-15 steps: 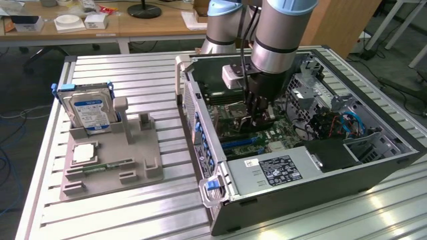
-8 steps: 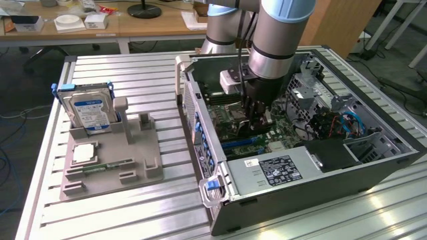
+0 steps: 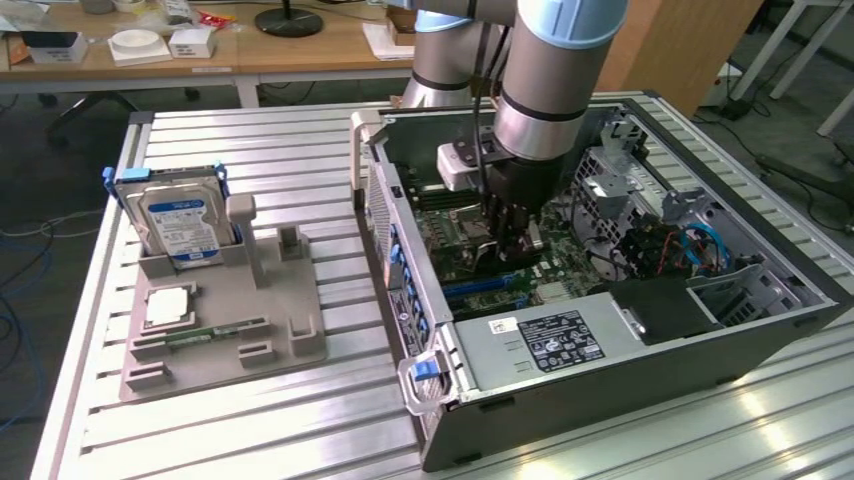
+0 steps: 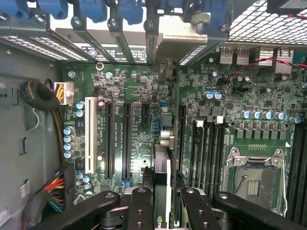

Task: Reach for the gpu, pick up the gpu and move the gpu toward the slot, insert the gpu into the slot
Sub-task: 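Insert the gpu into the slot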

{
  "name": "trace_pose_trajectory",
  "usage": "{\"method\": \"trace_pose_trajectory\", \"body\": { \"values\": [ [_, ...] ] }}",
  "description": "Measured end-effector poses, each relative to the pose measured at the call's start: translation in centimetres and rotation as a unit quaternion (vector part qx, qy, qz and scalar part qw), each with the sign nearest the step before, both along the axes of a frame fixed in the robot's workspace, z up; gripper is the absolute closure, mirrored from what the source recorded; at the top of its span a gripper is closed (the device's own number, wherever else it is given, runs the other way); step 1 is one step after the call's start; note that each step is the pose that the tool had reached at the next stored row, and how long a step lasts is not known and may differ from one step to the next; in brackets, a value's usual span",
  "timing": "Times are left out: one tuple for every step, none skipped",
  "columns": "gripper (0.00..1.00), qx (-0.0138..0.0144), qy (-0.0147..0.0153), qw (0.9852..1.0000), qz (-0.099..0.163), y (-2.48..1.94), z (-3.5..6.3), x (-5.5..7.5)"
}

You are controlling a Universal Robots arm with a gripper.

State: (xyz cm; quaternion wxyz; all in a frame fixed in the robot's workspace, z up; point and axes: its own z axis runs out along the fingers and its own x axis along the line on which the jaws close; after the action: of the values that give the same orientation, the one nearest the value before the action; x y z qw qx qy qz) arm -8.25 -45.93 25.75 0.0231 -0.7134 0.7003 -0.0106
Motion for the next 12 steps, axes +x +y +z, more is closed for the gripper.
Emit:
{"method": "trace_pose_trajectory", "body": {
  "values": [
    [0.73, 0.0000, 0.0000, 1.0000, 0.000, -0.07, 0.00, 0.00],
    [0.73, 0.0000, 0.0000, 1.0000, 0.000, -0.13, -0.01, -0.01],
    [0.73, 0.0001, 0.0000, 1.0000, 0.000, -0.15, -0.02, -0.01],
    [0.73, 0.0000, 0.0000, 1.0000, 0.000, -0.15, -0.03, -0.02],
    [0.73, 0.0000, 0.0000, 1.0000, 0.000, -0.15, -0.05, -0.06],
    [0.73, 0.0000, 0.0000, 1.0000, 0.000, -0.15, -0.08, -0.11],
    [0.73, 0.0001, 0.0000, 1.0000, 0.000, -0.15, -0.12, -0.13],
    [0.73, 0.0000, 0.0000, 1.0000, 0.000, -0.15, -0.16, -0.14],
    [0.73, 0.0000, 0.0000, 1.0000, 0.000, -0.15, -0.19, -0.14],
    [0.73, 0.0000, 0.0000, 1.0000, 0.000, -0.15, -0.23, -0.15],
    [0.73, 0.0000, 0.0000, 1.0000, 0.000, -0.15, -0.27, -0.16],
    [0.73, 0.0000, 0.0000, 1.0000, 0.000, -0.16, -0.30, -0.16]
  ]
}}
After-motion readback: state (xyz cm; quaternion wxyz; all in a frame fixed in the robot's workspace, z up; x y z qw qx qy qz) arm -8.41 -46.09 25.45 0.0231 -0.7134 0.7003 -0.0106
